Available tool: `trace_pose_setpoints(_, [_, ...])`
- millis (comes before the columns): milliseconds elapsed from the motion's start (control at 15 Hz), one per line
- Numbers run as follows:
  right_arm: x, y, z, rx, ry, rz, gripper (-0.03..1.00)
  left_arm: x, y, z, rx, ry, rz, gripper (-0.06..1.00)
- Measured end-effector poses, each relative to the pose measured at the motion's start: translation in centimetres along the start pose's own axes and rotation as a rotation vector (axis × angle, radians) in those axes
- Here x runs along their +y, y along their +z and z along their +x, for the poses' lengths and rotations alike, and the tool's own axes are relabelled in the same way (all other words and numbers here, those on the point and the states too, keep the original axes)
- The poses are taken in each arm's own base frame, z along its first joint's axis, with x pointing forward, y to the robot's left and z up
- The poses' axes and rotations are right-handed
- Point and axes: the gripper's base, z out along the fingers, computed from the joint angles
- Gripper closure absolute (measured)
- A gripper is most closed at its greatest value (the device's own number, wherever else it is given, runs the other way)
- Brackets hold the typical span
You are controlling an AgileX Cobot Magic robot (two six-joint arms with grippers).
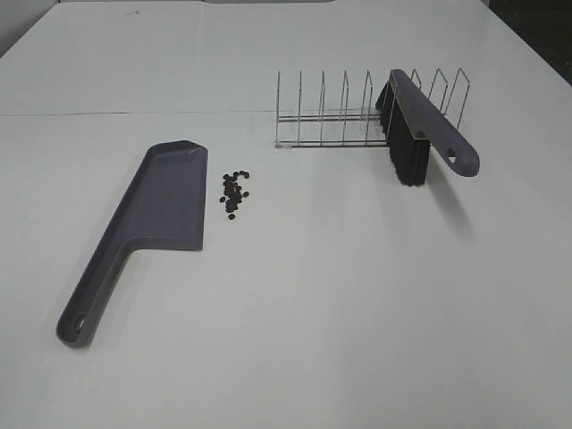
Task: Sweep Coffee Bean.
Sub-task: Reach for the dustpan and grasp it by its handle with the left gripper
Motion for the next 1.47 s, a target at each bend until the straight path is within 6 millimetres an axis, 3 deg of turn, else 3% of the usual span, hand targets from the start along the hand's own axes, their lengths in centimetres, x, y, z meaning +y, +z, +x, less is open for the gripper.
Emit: trace_pose_setpoints(1467, [0.0, 0.0, 0.0, 0.0, 0.0, 0.0, 0.22, 0.0, 0.0, 0.0, 0.0, 0.0, 0.0, 0.28])
